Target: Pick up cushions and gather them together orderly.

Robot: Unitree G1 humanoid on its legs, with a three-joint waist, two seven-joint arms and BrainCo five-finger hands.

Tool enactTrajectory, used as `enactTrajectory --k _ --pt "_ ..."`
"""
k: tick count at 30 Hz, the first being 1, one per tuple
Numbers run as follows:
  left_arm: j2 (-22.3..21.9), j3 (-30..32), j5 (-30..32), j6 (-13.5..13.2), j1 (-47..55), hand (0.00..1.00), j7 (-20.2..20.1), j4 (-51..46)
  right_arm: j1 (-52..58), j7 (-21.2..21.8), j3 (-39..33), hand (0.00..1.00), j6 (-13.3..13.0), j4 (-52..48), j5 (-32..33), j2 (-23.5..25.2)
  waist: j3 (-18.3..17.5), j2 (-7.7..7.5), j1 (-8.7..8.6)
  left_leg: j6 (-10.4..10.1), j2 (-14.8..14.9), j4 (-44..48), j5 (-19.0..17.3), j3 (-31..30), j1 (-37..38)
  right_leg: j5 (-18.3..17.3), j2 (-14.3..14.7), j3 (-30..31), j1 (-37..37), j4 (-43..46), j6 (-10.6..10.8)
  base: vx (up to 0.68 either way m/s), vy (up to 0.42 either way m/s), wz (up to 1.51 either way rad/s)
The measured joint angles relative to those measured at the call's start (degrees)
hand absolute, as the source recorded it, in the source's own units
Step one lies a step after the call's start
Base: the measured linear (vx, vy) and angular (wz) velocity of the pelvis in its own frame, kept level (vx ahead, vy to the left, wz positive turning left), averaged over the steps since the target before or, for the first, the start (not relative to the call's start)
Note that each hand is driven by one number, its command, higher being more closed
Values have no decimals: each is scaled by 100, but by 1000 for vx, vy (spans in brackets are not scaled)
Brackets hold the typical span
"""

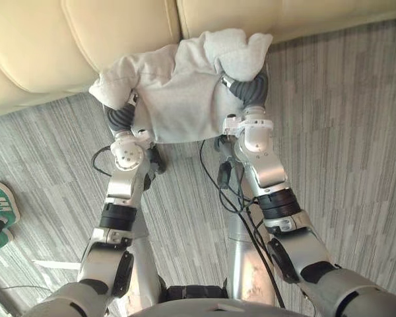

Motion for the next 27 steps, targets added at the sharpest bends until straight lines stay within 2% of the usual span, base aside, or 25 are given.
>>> enactTrajectory --k 3,5,6,7,8,10,14,17,18,21,24,27 --pt "-92 -78 7 -6 389 100 -3 -347 442 100 0 100 -87 -238 43 74 -20 1 13 -15 -99 -367 4 51 866 -25 -10 -28 862 -342 13 -2 -43 4" --pt "-87 -215 116 -45 782 100 -17 -586 922 238 3 100 -277 -390 157 163 -263 12 18 -58 -165 -668 -10 51 1486 -36 -7 -113 1539 -687 33 43 1 6" --pt "-87 -229 123 -47 851 100 -40 -640 1023 265 5 100 -289 -454 202 163 -274 14 23 -62 -173 -726 -9 54 1635 -39 -4 -129 1694 -750 36 82 22 6" --pt "-87 -261 123 -71 1095 100 -169 -734 1301 374 18 100 -389 -513 290 176 -394 17 37 -102 -192 -880 -31 61 2010 -48 3 -157 2094 -932 48 108 32 3" --pt "-87 -289 122 -106 1284 100 -282 -750 1525 466 19 100 -399 -588 357 180 -572 19 58 -94 -219 -974 -16 72 2213 -36 6 -170 2295 -1024 32 120 33 1" --pt "-88 -342 110 -117 1576 100 -445 -771 1893 582 28 100 -413 -663 451 193 -688 36 97 -159 -240 -1118 -19 107 2755 -78 22 -181 2814 -1125 81 145 32 -2" --pt "-94 -412 105 -118 2584 100 -897 -1147 2722 928 107 100 -411 -656 589 226 -1238 55 153 -214 -278 -1618 -55 256 3788 -57 103 -181 3880 -1805 74 139 36 -9" --pt "-87 -408 107 -120 3073 100 -1073 -1244 3170 1077 199 100 -392 -648 616 284 -1711 56 176 -277 -362 -2009 -25 374 4249 12 111 -156 4325 -2225 85 135 39 -7" --pt "-85 -407 114 -120 3354 100 -1203 -1334 3339 1222 197 100 -388 -624 617 289 -1853 80 164 -325 -437 -2246 5 398 4576 93 113 -152 4691 -2544 104 139 30 -4" --pt "-87 -400 113 -120 3671 100 -1398 -1358 3459 1384 183 100 -376 -518 628 260 -2102 80 159 -352 -550 -2488 25 351 4968 251 119 -135 5196 -3012 137 130 24 -5" --pt "-91 -401 111 -115 3883 100 -1511 -1358 3464 1474 165 100 -367 -272 632 261 -2228 71 175 -350 -717 -2669 20 45 5263 428 124 -14 5562 -3344 180 47 25 -20" --pt "-87 -398 110 -112 3995 100 -1581 -1358 3463 1595 130 100 -344 -50 650 261 -2304 42 176 -342 -801 -2760 -36 58 5433 458 96 133 5678 -3413 206 -12 44 -16"
